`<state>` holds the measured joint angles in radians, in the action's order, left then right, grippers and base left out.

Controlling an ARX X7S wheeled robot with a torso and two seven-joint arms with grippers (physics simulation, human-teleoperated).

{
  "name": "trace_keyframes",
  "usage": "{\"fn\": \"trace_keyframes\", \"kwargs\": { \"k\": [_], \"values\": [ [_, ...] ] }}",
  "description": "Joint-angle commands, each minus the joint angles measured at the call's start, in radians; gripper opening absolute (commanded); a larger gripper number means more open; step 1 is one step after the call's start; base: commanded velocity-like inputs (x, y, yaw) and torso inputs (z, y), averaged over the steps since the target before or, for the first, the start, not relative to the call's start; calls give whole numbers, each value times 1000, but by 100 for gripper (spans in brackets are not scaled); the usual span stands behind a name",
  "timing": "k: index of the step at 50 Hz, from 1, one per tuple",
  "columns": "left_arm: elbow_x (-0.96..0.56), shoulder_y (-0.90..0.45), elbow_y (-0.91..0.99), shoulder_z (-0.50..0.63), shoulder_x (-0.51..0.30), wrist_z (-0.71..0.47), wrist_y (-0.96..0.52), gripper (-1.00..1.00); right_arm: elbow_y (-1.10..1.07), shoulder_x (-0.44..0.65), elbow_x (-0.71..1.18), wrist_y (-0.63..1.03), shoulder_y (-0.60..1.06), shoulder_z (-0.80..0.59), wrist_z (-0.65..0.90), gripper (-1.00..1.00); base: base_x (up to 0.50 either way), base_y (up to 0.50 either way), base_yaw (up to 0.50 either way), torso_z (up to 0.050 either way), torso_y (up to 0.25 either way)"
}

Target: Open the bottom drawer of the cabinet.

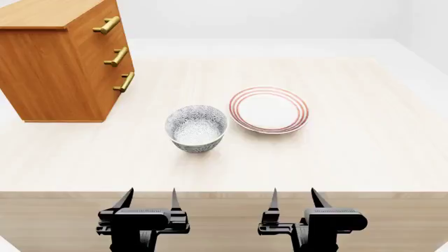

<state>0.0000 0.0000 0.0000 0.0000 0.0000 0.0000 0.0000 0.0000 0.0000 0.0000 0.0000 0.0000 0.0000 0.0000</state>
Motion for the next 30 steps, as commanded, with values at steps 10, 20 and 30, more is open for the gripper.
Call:
{"fn": "trace_keyframes", "kwargs": {
  "k": [10,20,30],
  "values": [
    [-40,5,14,50,-44,-48,-22,100,-48,43,95,1,-21,-52,20,100,0,0,0,0,0],
    [-53,-1,2,72,-62,-70,-12,100,-26,59,91,-9,-11,-72,62,100,0,254,0,0,0],
    [-67,-7,-10,85,-74,-87,-6,100,-20,72,110,-8,-6,-91,71,100,0,473,0,0,0]
  ]
}}
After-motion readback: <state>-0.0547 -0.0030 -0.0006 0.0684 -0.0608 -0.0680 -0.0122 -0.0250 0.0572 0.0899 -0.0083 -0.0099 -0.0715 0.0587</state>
